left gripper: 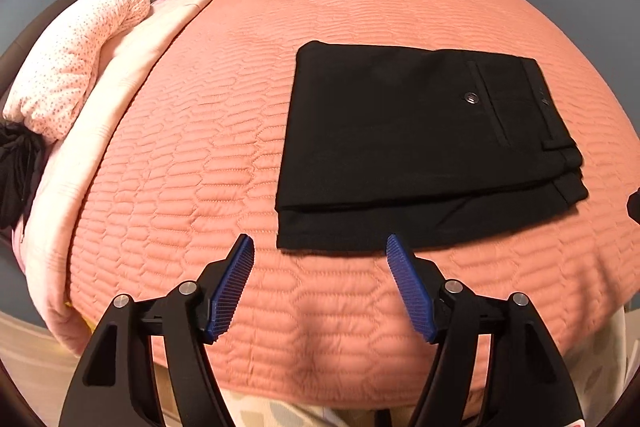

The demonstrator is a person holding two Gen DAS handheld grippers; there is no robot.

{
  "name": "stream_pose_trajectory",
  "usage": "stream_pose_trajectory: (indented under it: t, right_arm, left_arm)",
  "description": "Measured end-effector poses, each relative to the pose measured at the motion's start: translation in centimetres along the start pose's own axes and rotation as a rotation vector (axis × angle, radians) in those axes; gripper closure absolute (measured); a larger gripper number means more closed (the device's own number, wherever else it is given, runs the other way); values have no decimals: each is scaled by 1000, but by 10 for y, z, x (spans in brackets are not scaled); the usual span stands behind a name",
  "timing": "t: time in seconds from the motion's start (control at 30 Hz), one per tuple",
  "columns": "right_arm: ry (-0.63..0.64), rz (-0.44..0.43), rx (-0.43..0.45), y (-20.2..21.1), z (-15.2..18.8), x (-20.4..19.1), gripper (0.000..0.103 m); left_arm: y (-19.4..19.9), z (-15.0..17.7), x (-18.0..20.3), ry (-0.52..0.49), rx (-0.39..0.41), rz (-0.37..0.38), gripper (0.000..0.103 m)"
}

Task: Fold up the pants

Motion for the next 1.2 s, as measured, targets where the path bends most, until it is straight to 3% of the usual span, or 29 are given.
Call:
stream_pose_trajectory:
  t: [0.63,0.77,0.83,0.9,0.93,1.2]
  right_arm:
    - [-63,17,42,34,8,7,71]
    - [-51,21,56,38,3,-2,71]
    - [-47,25,63,40,0,-6,63]
    - [-55,49,112,47,-7,-8,19]
    - [-56,56,161,55,-13,-11,15]
    - [57,74,251,72,-39,-38,11]
  left_arm:
    - [29,9,40,-32,-8,63,36]
    - [33,4,38,-24,4,47,31]
    - [35,2,34,-17,9,46,31]
    - [37,-1,30,0,16,50,31]
    - [38,-2,28,8,18,50,31]
    - [45,-11,11,51,29,18,30]
Point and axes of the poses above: each gripper's, at about its wrist camera, not at the fingertips, and y roughly against the way its jaws point, x to its right, z to its underside, the point moved 8 cm from there along -y, roughly the way its jaws point, and after that the axes turned 15 degrees about -y, right-handed, at the moved point
